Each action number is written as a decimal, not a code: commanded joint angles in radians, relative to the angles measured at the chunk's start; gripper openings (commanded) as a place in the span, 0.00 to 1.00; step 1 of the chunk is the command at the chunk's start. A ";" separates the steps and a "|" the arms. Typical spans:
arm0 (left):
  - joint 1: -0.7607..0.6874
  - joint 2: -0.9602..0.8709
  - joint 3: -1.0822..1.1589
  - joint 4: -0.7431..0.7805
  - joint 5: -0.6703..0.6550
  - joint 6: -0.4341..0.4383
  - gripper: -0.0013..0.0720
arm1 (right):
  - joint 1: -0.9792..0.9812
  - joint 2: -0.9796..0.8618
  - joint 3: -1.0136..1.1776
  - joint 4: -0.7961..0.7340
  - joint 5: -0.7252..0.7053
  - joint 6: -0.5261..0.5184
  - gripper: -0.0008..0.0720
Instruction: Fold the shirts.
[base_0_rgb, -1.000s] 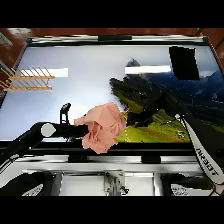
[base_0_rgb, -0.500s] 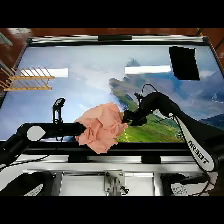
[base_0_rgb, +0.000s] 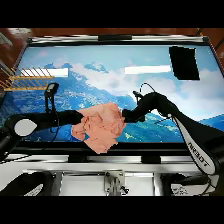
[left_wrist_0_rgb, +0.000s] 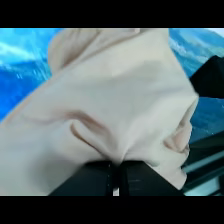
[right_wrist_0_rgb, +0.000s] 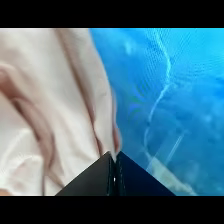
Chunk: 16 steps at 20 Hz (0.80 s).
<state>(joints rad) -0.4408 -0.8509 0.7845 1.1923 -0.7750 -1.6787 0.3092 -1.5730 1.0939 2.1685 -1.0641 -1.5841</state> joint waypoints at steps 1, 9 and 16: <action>0.035 0.001 0.173 0.192 -0.104 0.003 0.07 | -0.053 0.142 0.061 -0.129 -0.018 -0.021 0.09; 0.130 0.001 1.007 0.248 -0.148 0.078 0.07 | -0.171 0.644 0.559 -0.240 0.305 -0.029 0.09; 0.128 0.021 1.226 -0.073 -0.171 0.172 0.07 | -0.171 0.807 0.700 -0.201 0.407 -0.028 0.09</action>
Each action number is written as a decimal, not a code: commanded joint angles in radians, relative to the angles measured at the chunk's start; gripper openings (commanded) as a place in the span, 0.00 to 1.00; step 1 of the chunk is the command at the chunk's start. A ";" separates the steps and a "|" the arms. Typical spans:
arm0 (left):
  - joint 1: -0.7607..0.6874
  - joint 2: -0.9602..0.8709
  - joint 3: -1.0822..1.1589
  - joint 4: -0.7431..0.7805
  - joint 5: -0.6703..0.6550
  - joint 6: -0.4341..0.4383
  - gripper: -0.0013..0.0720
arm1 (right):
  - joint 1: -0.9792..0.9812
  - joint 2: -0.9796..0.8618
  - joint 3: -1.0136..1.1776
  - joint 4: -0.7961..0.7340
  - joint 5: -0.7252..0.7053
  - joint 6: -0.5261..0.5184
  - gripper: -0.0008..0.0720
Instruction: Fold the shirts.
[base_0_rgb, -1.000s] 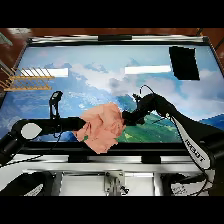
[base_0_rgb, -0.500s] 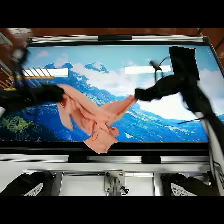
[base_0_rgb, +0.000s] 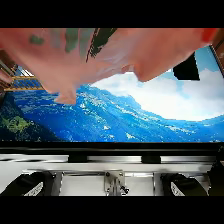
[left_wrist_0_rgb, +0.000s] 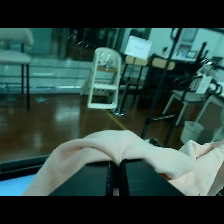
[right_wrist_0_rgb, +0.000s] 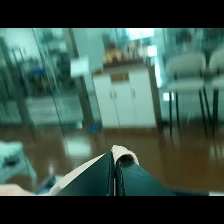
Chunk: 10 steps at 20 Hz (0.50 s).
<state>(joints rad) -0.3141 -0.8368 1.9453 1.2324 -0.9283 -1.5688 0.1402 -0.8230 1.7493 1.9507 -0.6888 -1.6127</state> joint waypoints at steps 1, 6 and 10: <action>0.003 0.005 0.064 -0.087 -0.036 0.061 0.07 | -0.002 0.062 0.045 0.019 0.006 0.000 0.09; 0.002 -0.018 -0.056 0.070 -0.327 0.055 0.07 | -0.002 0.050 0.044 -0.042 -0.241 0.000 0.09; 0.002 -0.017 -0.399 0.064 -0.558 0.054 0.07 | -0.002 -0.021 0.043 -0.195 -0.372 -0.024 0.09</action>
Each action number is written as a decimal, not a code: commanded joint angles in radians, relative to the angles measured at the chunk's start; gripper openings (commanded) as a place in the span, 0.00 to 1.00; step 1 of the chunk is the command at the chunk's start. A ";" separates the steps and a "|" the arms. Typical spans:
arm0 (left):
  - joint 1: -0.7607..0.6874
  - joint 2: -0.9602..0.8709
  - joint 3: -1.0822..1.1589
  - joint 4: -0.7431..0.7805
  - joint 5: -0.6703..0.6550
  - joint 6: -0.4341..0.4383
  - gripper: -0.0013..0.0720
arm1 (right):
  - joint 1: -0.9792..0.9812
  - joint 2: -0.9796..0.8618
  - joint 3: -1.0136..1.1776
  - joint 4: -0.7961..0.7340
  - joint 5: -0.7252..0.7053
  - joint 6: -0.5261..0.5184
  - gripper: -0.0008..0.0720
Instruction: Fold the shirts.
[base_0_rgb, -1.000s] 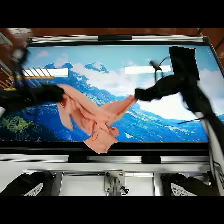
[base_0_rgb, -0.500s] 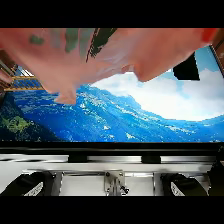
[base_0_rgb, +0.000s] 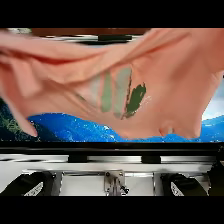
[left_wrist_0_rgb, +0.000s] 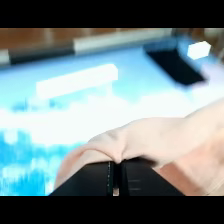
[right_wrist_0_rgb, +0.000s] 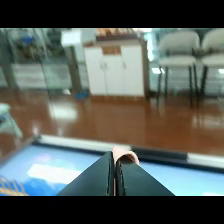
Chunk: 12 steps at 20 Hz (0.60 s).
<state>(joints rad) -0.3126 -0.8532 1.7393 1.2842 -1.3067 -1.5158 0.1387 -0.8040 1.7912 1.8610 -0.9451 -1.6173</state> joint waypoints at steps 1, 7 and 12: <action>0.000 -0.001 -0.308 -0.014 -0.181 0.001 0.07 | -0.001 -0.075 0.002 -0.132 -0.129 -0.035 0.09; 0.002 -0.021 -0.836 -0.283 0.130 0.001 0.08 | 0.003 -0.459 0.002 0.076 -0.066 -0.102 0.09; 0.056 -0.120 -0.853 -0.283 0.332 0.001 0.07 | 0.020 -0.786 0.002 0.123 0.002 -0.023 0.09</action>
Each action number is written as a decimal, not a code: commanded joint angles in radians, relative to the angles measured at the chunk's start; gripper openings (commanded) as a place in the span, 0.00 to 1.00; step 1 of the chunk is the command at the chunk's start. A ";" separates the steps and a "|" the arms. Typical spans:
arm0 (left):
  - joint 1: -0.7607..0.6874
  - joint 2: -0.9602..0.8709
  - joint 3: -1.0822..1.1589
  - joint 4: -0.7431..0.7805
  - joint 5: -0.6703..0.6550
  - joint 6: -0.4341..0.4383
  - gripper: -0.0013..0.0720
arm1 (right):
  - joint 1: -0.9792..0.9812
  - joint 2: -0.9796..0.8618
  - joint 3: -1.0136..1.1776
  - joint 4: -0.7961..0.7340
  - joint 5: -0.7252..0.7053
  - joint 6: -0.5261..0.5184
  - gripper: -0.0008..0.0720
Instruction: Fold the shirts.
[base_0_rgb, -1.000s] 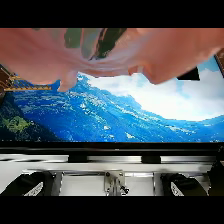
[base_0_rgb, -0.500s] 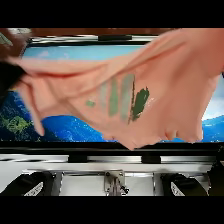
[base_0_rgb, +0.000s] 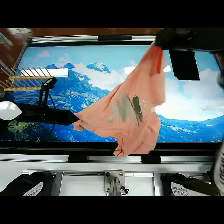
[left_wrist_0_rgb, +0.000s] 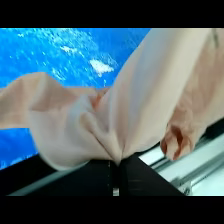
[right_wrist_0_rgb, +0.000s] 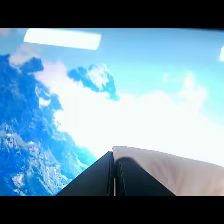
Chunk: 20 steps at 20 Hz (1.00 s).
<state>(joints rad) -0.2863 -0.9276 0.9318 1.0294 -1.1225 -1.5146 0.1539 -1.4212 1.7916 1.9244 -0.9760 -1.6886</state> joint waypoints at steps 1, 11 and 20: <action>0.053 -0.069 -0.045 -0.029 0.206 0.000 0.07 | 0.005 -0.213 0.001 0.060 0.029 0.090 0.10; 0.166 -0.216 -0.003 -0.015 0.209 0.154 0.76 | -0.049 -0.188 0.002 -0.089 -0.179 0.176 0.76; 0.338 -0.214 -0.045 0.273 -0.147 0.196 0.76 | -0.335 0.074 -0.359 -0.120 -0.603 0.103 0.76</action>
<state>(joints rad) 0.0334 -1.1412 0.9565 1.3098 -1.2411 -1.3487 -0.1062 -1.4410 1.6146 1.7260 -1.5208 -1.5654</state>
